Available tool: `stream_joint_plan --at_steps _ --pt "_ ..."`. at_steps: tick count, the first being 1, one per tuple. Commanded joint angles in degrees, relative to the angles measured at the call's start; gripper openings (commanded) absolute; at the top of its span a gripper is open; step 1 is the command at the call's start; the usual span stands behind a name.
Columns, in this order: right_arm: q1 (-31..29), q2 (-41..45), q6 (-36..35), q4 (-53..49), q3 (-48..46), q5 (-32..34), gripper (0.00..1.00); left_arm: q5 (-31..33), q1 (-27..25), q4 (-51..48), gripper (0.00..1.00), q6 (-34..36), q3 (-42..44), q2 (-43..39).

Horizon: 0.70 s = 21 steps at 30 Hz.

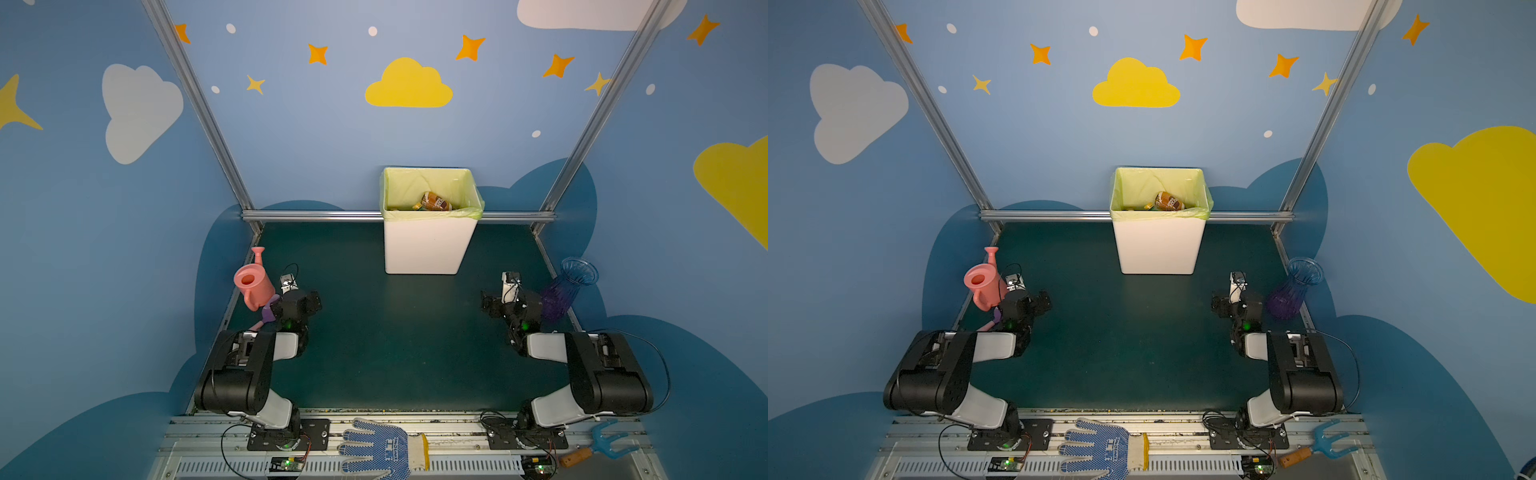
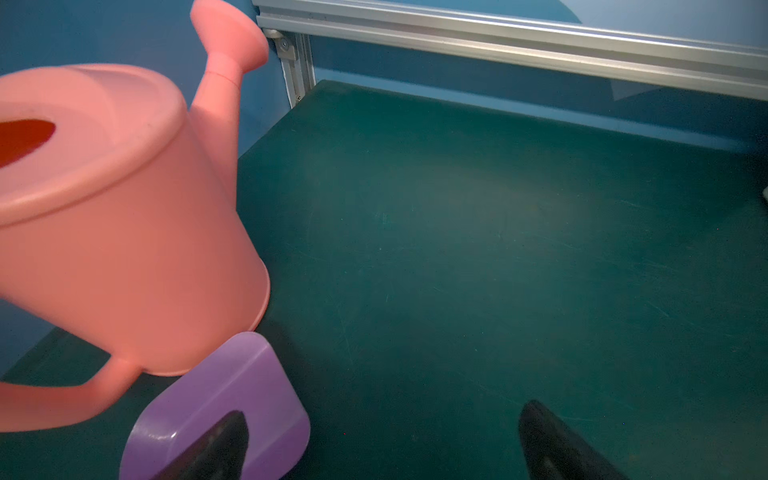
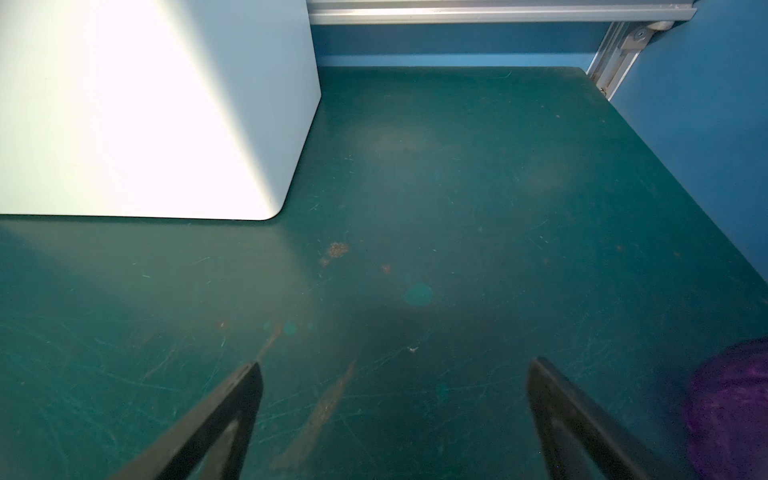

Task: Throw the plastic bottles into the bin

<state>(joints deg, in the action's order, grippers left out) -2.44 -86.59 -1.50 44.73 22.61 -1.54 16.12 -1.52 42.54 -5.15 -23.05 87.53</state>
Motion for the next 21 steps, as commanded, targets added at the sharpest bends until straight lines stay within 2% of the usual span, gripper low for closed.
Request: stream_joint_plan --at_steps 1,11,15,21 --pt "0.1 0.0 0.3 0.2 0.7 -0.5 0.98 0.0 0.1 0.2 1.0 0.1 -0.7 -0.7" --pt "0.6 0.1 0.6 0.0 0.9 -1.7 0.98 0.0 0.1 0.1 1.0 0.1 -0.7 -0.6" --pt "1.4 0.3 -1.2 1.3 0.0 -8.0 0.98 0.1 0.1 0.2 1.0 0.1 -0.7 -0.7" --pt "1.5 0.2 -1.2 1.2 0.1 -8.5 0.98 0.0 0.1 0.2 1.0 0.1 -0.7 -0.7"
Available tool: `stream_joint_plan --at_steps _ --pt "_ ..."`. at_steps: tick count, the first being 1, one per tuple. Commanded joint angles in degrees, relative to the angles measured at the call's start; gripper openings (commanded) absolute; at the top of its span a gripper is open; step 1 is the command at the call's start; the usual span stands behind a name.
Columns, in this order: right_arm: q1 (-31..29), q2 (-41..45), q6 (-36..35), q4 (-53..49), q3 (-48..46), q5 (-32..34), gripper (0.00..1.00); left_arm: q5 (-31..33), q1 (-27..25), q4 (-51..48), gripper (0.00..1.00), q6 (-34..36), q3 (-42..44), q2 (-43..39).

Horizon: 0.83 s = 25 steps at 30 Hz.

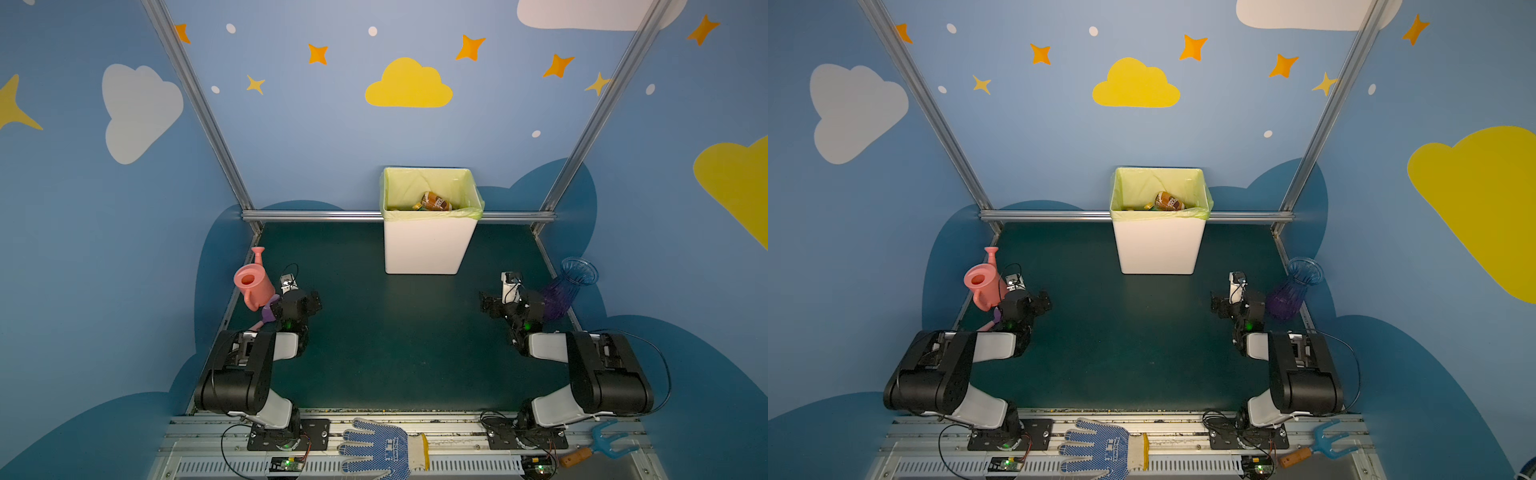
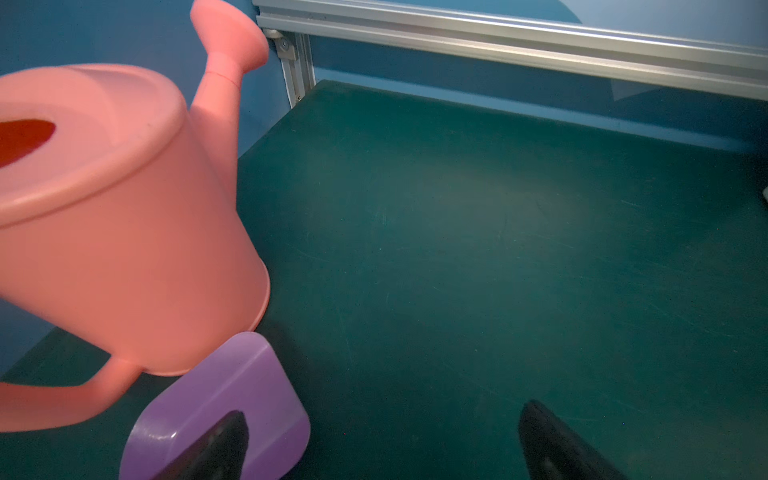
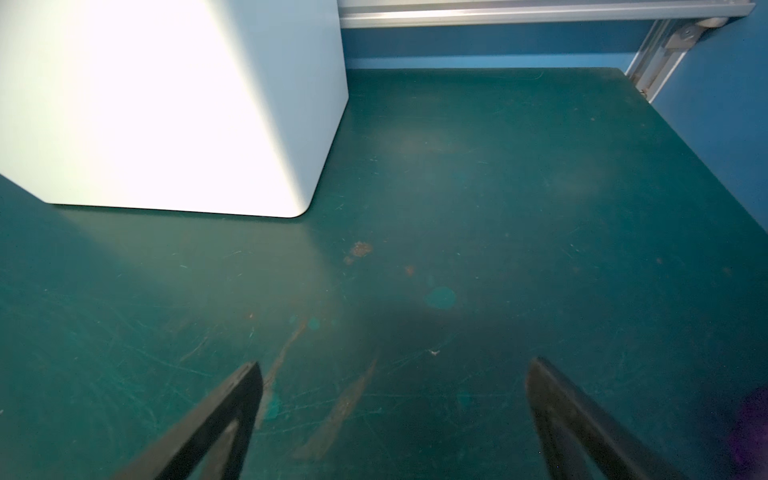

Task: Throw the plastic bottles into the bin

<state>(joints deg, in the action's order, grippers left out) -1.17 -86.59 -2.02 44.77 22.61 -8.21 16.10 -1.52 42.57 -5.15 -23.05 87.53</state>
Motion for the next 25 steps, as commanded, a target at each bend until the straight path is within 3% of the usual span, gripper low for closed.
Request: stream_joint_plan --at_steps 1,4,6,8,25 --pt "0.2 0.2 -0.6 1.2 0.1 -1.8 0.98 0.0 0.1 0.1 1.0 0.1 -0.7 -0.7" --pt "0.3 0.3 -0.4 1.1 0.2 -1.3 0.98 0.1 0.1 0.1 1.0 0.1 -0.7 -0.7" --pt "0.2 0.0 2.2 -0.7 1.3 5.8 0.98 0.1 0.1 0.2 1.0 0.1 -0.7 -0.7" --pt "-0.4 0.1 1.9 -0.8 1.3 6.9 0.98 0.1 0.1 0.1 1.0 0.2 -0.7 -0.7" --pt "-0.9 0.2 1.7 -1.0 1.3 7.7 0.98 0.0 0.1 0.1 1.0 0.1 -0.7 -0.7"
